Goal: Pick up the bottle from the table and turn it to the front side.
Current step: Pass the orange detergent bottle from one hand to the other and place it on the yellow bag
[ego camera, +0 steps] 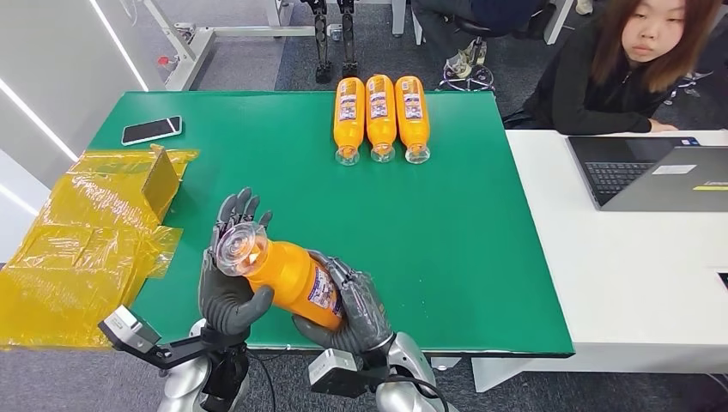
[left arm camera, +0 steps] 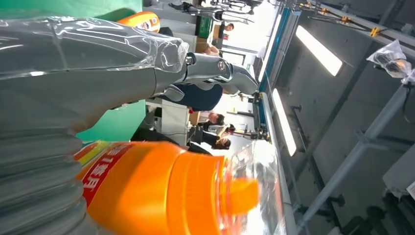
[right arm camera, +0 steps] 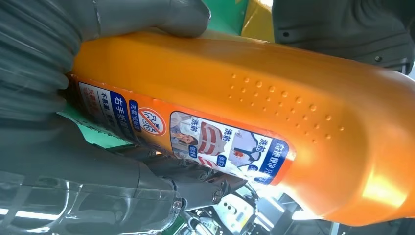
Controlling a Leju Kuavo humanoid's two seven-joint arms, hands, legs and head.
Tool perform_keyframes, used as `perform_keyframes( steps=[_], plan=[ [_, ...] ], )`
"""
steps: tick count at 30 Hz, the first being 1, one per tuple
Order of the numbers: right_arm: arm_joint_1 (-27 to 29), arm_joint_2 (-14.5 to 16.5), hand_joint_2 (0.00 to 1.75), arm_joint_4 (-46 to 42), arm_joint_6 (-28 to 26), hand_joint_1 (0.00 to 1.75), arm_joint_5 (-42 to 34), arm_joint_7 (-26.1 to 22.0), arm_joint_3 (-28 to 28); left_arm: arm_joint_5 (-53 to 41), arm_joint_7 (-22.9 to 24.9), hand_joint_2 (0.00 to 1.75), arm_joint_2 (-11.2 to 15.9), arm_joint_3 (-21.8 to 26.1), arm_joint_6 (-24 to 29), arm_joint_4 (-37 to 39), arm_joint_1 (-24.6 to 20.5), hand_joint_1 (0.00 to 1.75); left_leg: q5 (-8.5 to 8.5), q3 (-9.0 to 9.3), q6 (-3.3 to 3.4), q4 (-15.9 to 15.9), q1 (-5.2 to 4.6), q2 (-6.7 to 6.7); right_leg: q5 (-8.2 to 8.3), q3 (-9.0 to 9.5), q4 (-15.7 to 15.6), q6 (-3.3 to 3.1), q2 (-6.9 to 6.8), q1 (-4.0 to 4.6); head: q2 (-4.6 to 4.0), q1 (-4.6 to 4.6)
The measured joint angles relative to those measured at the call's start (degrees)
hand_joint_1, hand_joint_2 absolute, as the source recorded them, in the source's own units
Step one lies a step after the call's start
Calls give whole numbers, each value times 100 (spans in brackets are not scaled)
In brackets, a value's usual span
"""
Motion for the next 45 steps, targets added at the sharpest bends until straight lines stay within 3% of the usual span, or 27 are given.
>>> perform_keyframes(
  steps=[1, 18, 19, 20, 23, 24, 45],
  plan=[
    [-4, -1, 175, -7, 1, 175, -3, 6, 0, -2, 0, 175, 0, 0, 1, 0, 0, 173, 0, 0, 0, 0, 0, 0, 0, 0, 0, 0, 0, 0, 0, 0],
    [17, -15, 175, -26, -7, 175, -32, 43, 7, 31, -9, 175, -2, 7, -2, 0, 20, 175, 0, 0, 0, 0, 0, 0, 0, 0, 0, 0, 0, 0, 0, 0],
    [18, -15, 175, -26, -7, 175, -32, 42, 7, 31, -9, 175, -2, 7, -2, 0, 20, 168, 0, 0, 0, 0, 0, 0, 0, 0, 0, 0, 0, 0, 0, 0],
    [18, -15, 175, -26, -7, 175, -32, 42, 7, 31, -10, 175, -2, 7, -2, 0, 20, 136, 0, 0, 0, 0, 0, 0, 0, 0, 0, 0, 0, 0, 0, 0],
    [19, -15, 175, -27, -5, 175, -33, 40, 7, 31, -9, 175, -2, 7, -2, -2, 24, 11, 0, 0, 0, 0, 0, 0, 0, 0, 0, 0, 0, 0, 0, 0],
    [21, -17, 175, -29, 7, 175, -37, 39, 8, 30, -8, 175, -2, 7, 2, -9, 29, 0, 0, 0, 0, 0, 0, 0, 0, 0, 0, 0, 0, 0, 0, 0],
    [32, -23, 175, 385, 163, 175, -385, -121, 361, -1, 22, 175, -1, 20, 31, -35, 15, 0, 0, 0, 0, 0, 0, 0, -1, -1, 0, 0, 0, 0, 0, 0]
  ],
)
